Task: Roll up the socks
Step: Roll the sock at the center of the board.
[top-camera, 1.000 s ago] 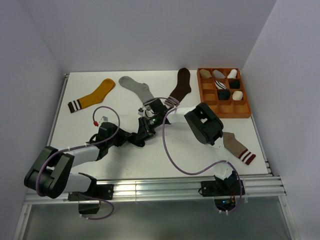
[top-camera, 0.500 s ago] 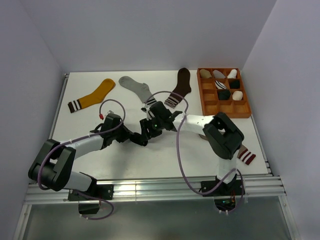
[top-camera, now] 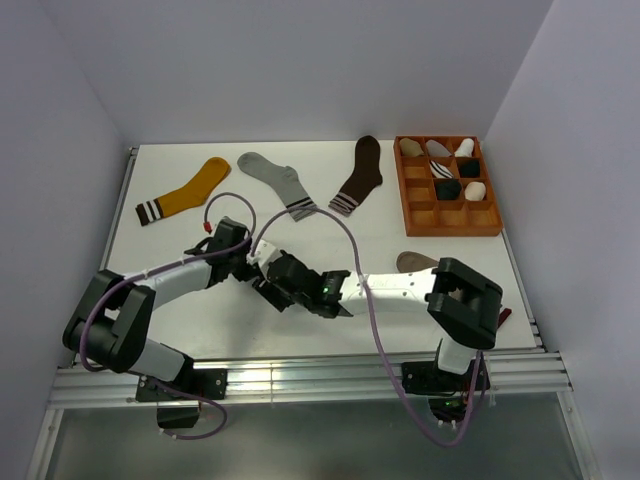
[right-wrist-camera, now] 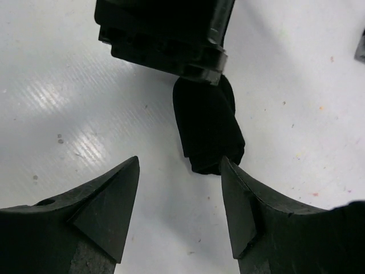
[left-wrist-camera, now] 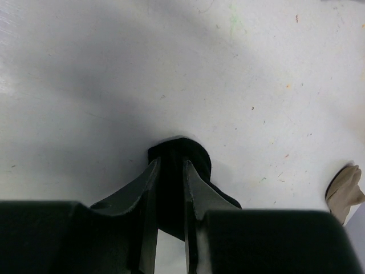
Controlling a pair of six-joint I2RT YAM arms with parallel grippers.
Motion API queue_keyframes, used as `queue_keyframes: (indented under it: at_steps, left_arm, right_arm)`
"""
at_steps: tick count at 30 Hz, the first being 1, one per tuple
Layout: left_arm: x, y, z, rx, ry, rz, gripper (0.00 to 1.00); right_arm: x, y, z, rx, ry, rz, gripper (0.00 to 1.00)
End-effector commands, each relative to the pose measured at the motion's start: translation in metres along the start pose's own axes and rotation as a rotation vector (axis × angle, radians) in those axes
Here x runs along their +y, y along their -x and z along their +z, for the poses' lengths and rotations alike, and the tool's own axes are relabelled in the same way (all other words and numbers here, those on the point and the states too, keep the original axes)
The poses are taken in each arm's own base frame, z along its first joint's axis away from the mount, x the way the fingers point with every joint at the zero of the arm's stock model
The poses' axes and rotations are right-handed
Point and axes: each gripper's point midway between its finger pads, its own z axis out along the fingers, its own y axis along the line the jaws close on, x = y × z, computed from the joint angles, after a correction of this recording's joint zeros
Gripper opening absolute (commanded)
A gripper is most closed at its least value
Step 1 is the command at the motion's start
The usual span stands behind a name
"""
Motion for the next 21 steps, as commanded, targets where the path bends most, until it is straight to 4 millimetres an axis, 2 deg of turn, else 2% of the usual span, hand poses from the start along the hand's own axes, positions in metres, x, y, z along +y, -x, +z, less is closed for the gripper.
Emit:
queue_keyframes:
  at_steps: [1, 2, 8, 17, 21]
  left_arm:
    - [0.038, -0.023, 0.001, 0.083, 0.149, 0.063, 0.19]
    - [0.036, -0.022, 0.001, 0.081, 0.147, 0.063, 0.19]
    - [0.035, -0.023, 0.003, 0.094, 0.155, 0.081, 0.19]
    - [0.032, -0.027, 0.005, 0.12, 0.145, 0.09, 0.19]
    - [0.032, -0.03, 0.005, 0.13, 0.144, 0.096, 0.19]
  right_arm:
    - [-0.009, 0.019, 0.005, -0.08, -0.128, -0.114, 0.66]
    - [-0.008, 0.023, 0.007, -0.094, -0.136, -0.12, 0.67]
    - [-0.001, 0.018, 0.02, -0.087, -0.172, -0.223, 0.68]
    - [-0.003, 0.004, 0.04, -0.045, -0.218, -0.319, 0.7]
    - [-0.002, -0.009, 0.051, -0.005, -0.222, -0.355, 0.7]
